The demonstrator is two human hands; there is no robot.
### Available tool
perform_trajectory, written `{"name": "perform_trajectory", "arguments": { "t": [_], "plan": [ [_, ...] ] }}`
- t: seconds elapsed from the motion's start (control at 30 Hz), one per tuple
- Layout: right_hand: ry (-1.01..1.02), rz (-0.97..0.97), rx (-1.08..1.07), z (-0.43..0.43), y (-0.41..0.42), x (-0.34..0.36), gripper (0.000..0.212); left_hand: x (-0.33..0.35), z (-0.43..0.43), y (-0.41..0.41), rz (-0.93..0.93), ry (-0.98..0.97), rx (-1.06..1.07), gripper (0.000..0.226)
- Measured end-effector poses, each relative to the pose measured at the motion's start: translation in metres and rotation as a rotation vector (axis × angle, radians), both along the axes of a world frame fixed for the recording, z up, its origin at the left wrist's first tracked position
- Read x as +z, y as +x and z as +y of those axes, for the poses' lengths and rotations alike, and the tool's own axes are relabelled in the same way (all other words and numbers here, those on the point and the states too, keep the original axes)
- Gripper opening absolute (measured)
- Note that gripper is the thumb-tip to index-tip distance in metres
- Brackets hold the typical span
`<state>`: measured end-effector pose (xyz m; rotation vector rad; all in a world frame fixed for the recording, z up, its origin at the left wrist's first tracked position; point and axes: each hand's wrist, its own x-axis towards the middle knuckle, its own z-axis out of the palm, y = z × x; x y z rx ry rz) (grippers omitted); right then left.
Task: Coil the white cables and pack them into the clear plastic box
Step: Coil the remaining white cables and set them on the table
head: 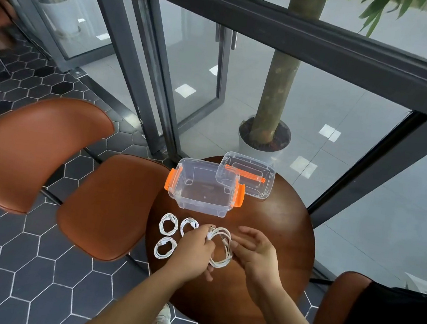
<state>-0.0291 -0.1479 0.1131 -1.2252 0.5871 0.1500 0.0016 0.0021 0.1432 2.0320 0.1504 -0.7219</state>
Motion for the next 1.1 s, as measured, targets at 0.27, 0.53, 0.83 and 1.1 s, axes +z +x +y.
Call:
{"name": "perform_trajectory", "arguments": {
  "t": [0.27, 0.53, 0.83, 1.1],
  "plan": [
    [-0.165, -0.064, 0.078, -0.003, 0.002, -0.006, 0.052, -0.003, -0.004, 0.0, 0.053, -0.003, -0.011, 0.025],
    [0.634, -0.036, -0.112, 0.001, 0.0, -0.019, 0.042, -0.006, -0.007, 0.006, 0.107, 0.091, -0.035, 0.017],
    [0.39, 0.023, -0.108, 0.005, 0.006, -0.011, 0.038, -0.01, -0.001, 0.001, -0.121, 0.305, -0.157, 0.025],
    [0.028, 0.04, -0.005, 0.007, 0.0, -0.014, 0.025, -0.023, 0.001, -0.005, -0.286, 0.487, -0.276, 0.052]
  ]
}}
